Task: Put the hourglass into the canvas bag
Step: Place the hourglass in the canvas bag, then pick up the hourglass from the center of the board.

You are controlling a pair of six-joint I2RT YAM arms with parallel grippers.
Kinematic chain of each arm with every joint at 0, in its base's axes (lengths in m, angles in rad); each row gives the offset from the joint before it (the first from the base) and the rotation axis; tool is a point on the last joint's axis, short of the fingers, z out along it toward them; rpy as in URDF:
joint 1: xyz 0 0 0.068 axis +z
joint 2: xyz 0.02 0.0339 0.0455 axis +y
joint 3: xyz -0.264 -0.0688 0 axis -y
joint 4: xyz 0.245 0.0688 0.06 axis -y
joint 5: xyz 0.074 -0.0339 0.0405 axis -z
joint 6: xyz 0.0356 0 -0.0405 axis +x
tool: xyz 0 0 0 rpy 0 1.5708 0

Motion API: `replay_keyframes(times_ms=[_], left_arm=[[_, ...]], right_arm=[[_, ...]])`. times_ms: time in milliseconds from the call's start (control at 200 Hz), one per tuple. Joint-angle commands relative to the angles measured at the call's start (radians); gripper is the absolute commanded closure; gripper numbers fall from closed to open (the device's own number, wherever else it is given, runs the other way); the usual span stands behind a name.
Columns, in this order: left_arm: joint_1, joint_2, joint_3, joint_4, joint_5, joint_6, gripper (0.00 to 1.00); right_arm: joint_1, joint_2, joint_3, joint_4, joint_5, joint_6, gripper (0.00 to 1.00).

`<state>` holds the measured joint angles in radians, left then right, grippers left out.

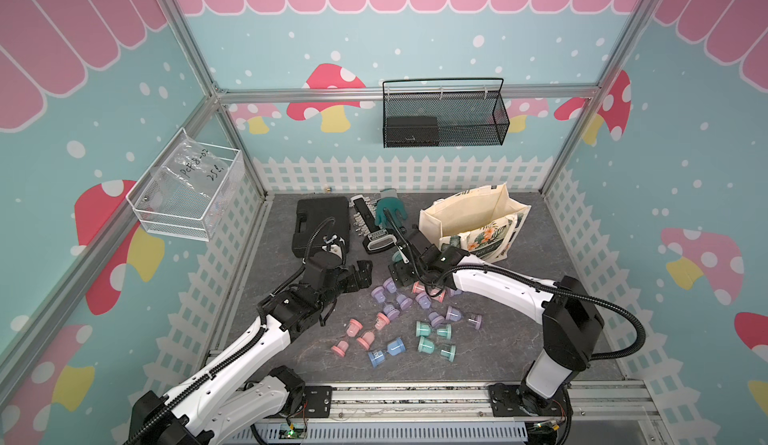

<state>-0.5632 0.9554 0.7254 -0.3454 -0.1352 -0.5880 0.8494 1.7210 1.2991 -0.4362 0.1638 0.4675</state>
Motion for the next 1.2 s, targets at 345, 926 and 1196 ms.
replay_keyframes(times_ms=[345,926,1196], left_arm=[[0.006,0.018,-0.02,0.042,-0.009,-0.033,0.0],[0.005,0.048,-0.005,0.046,-0.008,-0.04,0.01],[0.005,0.054,0.0,0.045,-0.005,-0.044,0.01]], right_arm=[[0.002,0.129,0.009,0.07,0.12,0.054,0.2],[0.001,0.223,0.065,0.113,0.139,-0.004,0.41],[0.0,0.201,0.059,0.114,0.131,-0.019,0.53]])
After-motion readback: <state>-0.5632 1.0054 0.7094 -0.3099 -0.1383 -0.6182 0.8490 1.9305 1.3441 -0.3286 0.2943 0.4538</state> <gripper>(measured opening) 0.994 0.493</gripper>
